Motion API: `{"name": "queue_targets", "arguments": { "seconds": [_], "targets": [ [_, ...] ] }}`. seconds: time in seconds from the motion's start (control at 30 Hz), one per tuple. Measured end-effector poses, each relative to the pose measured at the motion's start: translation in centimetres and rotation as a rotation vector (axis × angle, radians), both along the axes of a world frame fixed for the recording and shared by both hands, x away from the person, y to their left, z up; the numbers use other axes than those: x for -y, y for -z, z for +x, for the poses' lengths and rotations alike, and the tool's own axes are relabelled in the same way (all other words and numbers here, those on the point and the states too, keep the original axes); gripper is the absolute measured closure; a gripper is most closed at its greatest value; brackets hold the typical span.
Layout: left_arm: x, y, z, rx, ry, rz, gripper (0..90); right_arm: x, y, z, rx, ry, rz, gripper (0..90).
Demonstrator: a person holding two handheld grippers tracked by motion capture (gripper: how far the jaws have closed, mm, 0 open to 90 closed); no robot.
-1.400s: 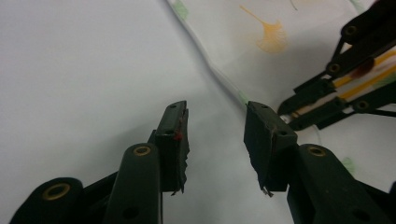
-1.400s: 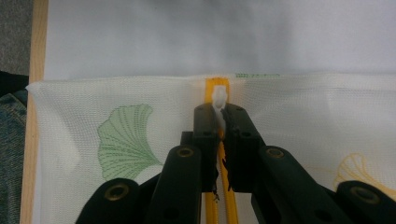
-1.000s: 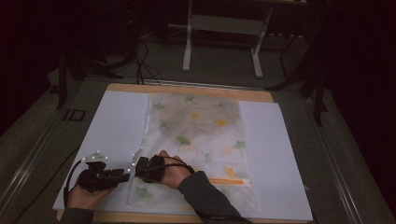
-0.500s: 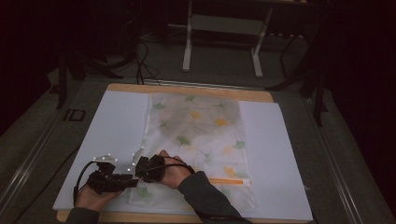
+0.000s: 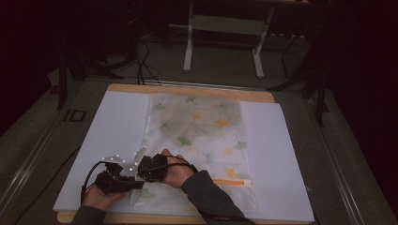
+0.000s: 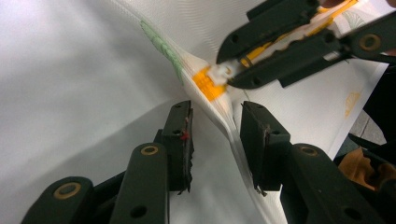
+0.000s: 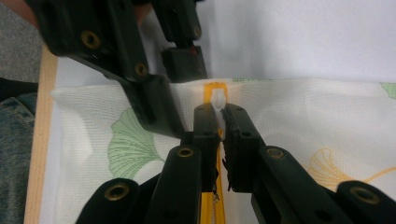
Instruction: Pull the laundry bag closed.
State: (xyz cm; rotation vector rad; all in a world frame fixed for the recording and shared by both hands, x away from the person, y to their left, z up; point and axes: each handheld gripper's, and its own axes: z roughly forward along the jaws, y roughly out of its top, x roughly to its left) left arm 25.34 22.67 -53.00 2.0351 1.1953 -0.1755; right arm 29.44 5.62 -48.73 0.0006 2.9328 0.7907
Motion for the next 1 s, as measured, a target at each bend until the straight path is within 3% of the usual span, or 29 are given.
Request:
{"name": "queue_targets", "arguments": {
  "seconds": [0.57, 0.77, 1.0],
  "targets": [
    [0.22, 0.48, 0.79, -0.006, 0.032, -0.031, 74.1, 0.12, -0.42, -0.22, 0.001, -0.031, -0.003, 84.5],
    [0.47, 0.49, 0.76, -0.007, 0.046, -0.024, 84.4, 0.16, -0.44, -0.23, 0.004, -0.037, -0.006, 84.5],
    [0.62, 0.25, 0.65, 0.004, 0.054, -0.002, 86.4, 0.35, -0.28, -0.25, 0.014, -0.038, -0.02, 84.6]
  ]
}}
